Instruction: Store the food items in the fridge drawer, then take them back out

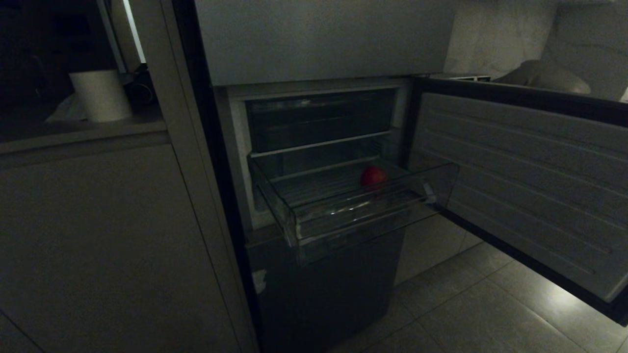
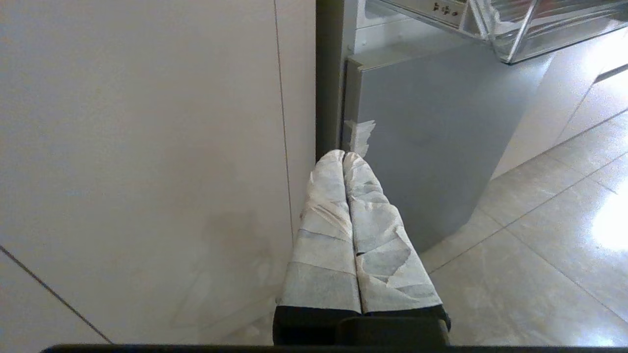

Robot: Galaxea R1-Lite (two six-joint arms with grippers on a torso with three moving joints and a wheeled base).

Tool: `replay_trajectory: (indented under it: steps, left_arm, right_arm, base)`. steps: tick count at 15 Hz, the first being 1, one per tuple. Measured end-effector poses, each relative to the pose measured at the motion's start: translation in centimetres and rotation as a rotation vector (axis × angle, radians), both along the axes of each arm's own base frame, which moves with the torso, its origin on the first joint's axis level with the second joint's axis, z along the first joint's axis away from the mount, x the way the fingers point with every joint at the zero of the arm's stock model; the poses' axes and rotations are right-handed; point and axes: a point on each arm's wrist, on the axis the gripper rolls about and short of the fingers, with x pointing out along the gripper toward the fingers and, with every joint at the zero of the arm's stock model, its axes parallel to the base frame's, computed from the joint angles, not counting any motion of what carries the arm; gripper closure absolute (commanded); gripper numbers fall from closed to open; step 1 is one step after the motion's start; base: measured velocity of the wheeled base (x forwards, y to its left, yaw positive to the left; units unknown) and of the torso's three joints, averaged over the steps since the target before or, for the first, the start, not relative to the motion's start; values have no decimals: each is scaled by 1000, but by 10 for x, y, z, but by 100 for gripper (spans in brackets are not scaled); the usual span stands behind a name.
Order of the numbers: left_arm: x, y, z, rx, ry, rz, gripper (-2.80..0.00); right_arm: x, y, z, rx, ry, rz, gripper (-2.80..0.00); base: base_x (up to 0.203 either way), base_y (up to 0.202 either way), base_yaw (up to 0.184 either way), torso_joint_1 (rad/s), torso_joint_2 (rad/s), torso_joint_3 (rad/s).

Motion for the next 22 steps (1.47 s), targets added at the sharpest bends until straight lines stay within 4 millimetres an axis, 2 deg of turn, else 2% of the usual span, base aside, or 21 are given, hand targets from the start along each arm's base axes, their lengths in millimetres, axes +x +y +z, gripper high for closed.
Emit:
replay_trajectory:
  steps: [2,4,6,8,10,11,15,22]
  left_arm:
    - [0,0,0,0,0,1,0]
    - [0,0,0,0,0,0,0]
    - [0,0,0,0,0,0,0]
    - [0,0,0,0,1,0,0]
    - [0,0,0,0,1,1,0]
    - [0,0,0,0,0,1,0]
    - [0,0,0,0,-1,0,0]
    - [0,0,0,0,-1,0,0]
  right_arm:
    - [-32,28,-29,-37,39,206,0]
    - [-50,30,-71,-19,166,314,0]
    - [-50,25,-130,19,373,388,0]
    - [-44,22,-181,4,515,411,0]
    - [-41,21,-220,-32,553,408,0]
    - [-43,21,-232,-55,527,405,0]
    - [-53,20,-254,-42,397,361,0]
    - [-55,20,-258,-29,358,347,0]
  base:
    - [0,0,0,0,0,0]
    - [0,0,0,0,0,0]
    - [0,0,0,0,0,0]
    - [0,0,0,0,0,0]
    - [0,0,0,0,0,0]
    - [0,0,0,0,0,0]
    - [0,0,0,0,0,0]
    - [0,0,0,0,0,0]
